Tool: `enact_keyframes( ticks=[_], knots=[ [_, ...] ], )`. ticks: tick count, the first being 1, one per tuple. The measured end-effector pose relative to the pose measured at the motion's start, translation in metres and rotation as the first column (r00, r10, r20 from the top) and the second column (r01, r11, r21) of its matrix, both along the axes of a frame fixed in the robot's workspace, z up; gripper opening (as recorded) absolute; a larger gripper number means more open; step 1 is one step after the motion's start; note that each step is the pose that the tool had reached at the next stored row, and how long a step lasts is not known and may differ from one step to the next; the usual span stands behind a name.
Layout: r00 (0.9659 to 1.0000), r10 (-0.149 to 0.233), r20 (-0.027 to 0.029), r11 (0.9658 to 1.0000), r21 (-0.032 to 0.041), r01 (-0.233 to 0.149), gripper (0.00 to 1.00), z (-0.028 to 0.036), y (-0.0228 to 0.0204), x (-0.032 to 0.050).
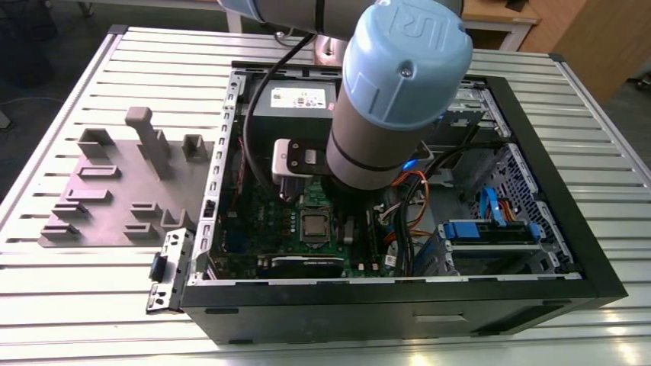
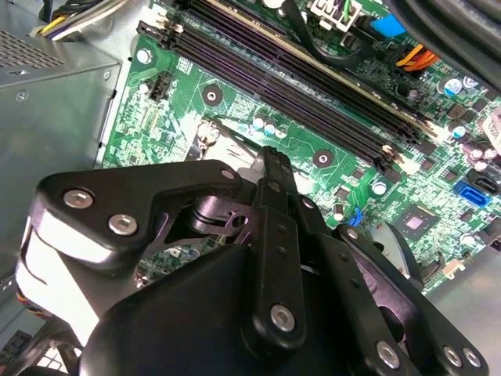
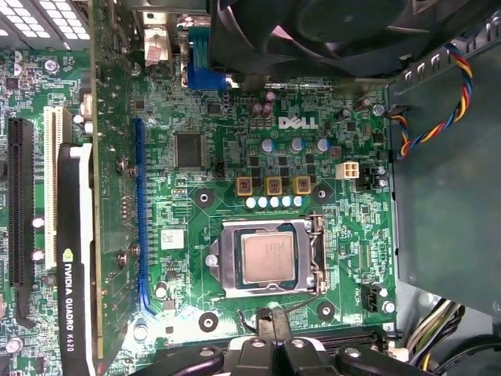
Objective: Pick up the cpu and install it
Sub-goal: 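Install the first cpu locking lever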
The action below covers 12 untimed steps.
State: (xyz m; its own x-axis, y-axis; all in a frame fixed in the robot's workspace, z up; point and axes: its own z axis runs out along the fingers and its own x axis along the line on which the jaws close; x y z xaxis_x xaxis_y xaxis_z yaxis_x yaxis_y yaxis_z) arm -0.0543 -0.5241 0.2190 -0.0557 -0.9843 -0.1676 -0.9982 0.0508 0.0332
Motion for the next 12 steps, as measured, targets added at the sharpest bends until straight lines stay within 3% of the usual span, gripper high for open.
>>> enact_keyframes(
  ticks=[12],
  knots=[
    [1.0000,0.000,0.0000,1.0000,-0.0022,0.000,0.11,-0.0065,-0.0020,0.0000]
  ],
)
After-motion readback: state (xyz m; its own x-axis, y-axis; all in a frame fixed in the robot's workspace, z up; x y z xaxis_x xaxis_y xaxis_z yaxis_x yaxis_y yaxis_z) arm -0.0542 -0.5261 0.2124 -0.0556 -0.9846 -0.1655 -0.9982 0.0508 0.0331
